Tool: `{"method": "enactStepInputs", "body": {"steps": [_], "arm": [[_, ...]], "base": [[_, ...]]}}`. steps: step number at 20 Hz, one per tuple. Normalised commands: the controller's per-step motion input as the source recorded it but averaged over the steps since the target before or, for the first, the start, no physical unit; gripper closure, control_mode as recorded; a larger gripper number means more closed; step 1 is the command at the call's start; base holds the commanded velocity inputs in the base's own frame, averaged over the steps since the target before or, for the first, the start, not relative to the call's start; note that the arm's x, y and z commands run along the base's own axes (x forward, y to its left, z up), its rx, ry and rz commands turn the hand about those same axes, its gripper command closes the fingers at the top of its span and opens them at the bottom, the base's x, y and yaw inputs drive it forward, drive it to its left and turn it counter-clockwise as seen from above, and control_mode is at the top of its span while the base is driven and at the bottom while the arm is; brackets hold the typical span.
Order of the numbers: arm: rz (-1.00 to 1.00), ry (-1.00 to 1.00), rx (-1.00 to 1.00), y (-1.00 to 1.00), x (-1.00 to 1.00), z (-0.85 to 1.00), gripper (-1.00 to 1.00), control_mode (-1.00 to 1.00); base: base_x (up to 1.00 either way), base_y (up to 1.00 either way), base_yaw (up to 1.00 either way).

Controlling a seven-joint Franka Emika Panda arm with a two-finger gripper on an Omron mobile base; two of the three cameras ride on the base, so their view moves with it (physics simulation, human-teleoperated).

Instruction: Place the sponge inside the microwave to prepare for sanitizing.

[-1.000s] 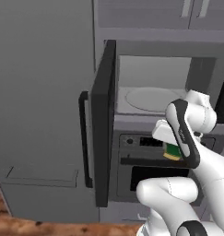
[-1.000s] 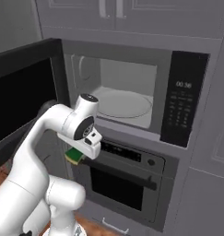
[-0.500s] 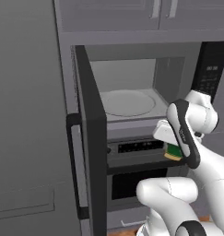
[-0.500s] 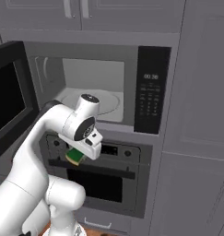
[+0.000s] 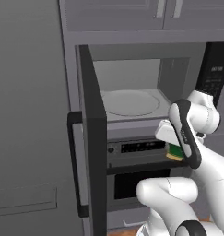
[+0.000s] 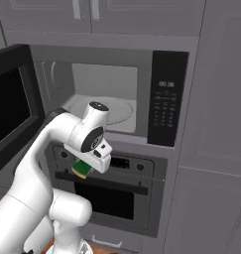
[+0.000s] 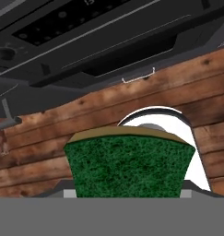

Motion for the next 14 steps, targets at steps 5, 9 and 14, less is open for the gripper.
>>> {"method": "enactStepInputs", "body": {"steps": [5,9,14], "arm": [[0.0,0.0,0.0,0.0,0.0,0.0,1.0,1.0],[0.0,0.0,0.0,0.0,0.0,0.0,1.0,1.0],[0.0,0.0,0.0,0.0,0.0,0.0,1.0,1.0]], "base": [[0.44,-0.2,0.1],[0.5,-0.2,0.06],[0.33,-0.16,0.02]]}}
